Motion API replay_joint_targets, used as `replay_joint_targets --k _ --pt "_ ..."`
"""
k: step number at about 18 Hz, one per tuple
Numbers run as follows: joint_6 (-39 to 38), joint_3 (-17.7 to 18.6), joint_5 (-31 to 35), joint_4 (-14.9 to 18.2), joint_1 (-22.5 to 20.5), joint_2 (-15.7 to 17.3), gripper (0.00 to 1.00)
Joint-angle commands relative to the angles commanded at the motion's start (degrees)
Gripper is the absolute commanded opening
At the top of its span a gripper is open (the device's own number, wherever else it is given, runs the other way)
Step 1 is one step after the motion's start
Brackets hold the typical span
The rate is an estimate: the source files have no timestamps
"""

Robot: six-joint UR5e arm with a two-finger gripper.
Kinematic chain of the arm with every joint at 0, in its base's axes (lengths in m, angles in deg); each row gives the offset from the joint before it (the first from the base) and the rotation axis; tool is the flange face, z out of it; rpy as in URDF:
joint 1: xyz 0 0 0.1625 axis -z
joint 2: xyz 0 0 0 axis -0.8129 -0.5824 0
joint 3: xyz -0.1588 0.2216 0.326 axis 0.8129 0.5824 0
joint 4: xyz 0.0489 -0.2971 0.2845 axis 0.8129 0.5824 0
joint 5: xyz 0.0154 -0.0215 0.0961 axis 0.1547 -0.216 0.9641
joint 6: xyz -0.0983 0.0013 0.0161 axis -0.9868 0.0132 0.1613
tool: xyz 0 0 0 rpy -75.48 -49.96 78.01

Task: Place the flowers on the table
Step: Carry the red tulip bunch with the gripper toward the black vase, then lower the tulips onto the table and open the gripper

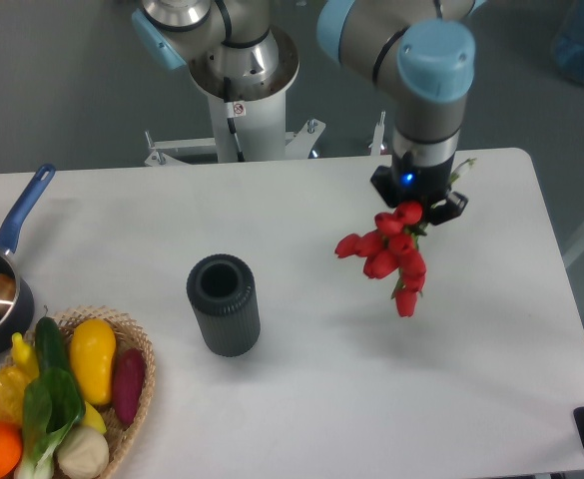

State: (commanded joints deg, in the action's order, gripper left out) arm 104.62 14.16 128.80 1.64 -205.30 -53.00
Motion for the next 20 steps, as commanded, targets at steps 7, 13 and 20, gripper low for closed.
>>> replay_joint_targets --k 7,13,20 --pt "-0.1 2.6 0.1 -1.1 0.1 0.1 0.91" --pt "0.2 2.4 0.4 -2.9 0.2 0.1 1.0" --pt "0.1 2.1 0.4 -4.3 -0.8 1.0 1.0"
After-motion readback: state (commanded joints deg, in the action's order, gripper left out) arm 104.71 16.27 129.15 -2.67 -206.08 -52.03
